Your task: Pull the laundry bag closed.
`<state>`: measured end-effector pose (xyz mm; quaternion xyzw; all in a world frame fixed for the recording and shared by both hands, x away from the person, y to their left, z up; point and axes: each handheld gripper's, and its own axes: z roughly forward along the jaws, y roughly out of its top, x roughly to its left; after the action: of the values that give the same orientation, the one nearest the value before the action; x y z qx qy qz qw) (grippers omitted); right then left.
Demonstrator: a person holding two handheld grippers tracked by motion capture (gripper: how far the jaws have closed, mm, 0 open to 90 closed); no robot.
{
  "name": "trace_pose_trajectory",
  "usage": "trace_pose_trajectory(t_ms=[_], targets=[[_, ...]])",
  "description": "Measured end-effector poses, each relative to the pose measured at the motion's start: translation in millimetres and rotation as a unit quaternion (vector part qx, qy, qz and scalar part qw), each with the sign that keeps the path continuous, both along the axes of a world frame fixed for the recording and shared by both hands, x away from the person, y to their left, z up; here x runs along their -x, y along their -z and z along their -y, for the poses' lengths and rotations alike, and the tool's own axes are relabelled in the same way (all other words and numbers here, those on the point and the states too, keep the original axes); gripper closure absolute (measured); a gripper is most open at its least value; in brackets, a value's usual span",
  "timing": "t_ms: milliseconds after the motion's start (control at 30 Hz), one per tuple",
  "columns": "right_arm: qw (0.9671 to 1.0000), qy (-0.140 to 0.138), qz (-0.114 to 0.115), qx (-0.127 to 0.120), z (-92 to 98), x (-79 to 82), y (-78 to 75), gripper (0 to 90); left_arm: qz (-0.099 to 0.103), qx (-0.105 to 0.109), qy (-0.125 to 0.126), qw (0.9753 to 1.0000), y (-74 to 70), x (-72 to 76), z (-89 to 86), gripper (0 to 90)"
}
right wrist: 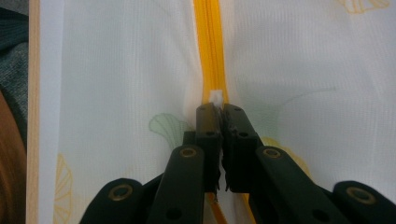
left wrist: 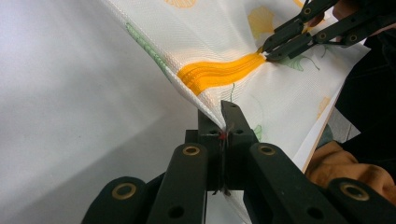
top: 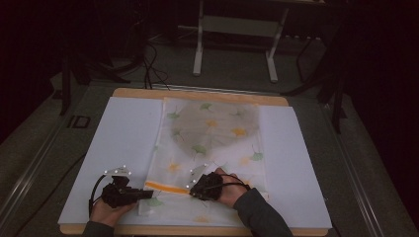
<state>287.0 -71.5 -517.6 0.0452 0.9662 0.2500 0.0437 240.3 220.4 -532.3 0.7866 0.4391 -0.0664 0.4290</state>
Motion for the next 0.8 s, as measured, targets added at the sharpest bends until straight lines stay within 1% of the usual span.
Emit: trace_pose_trajectory(t_ms=[233,267,567,667,800], targets=[[1.0,0.002,-0.001,-0.002,5.0,-0.6,0.3,87.1,0.0,0.0,0.0,1.0,-0.2,0.1,-0.1,88.4],[1.0,0.002,-0.001,-0.002,5.5,-0.6,0.4,89.7,0.0,0.0,0.0,1.0,-0.2,0.1,0.0,88.4],[1.0,0.001,0.0,0.001,6.3,-1.2,0.1,90.0,0.0,0.0,0.0,1.0,-0.3,0.2,0.0,88.4],[1.0,-0.002,0.004,0.005,6.0,-1.1,-0.4,90.0,0.0,0.0,0.0,1.0,-0.2,0.1,-0.1,88.4],[0.9998,-0.002,0.017,0.011,7.0,0.0,-0.8,90.0,0.001,0.0,0.0,1.0,-0.4,0.0,-0.5,88.4]])
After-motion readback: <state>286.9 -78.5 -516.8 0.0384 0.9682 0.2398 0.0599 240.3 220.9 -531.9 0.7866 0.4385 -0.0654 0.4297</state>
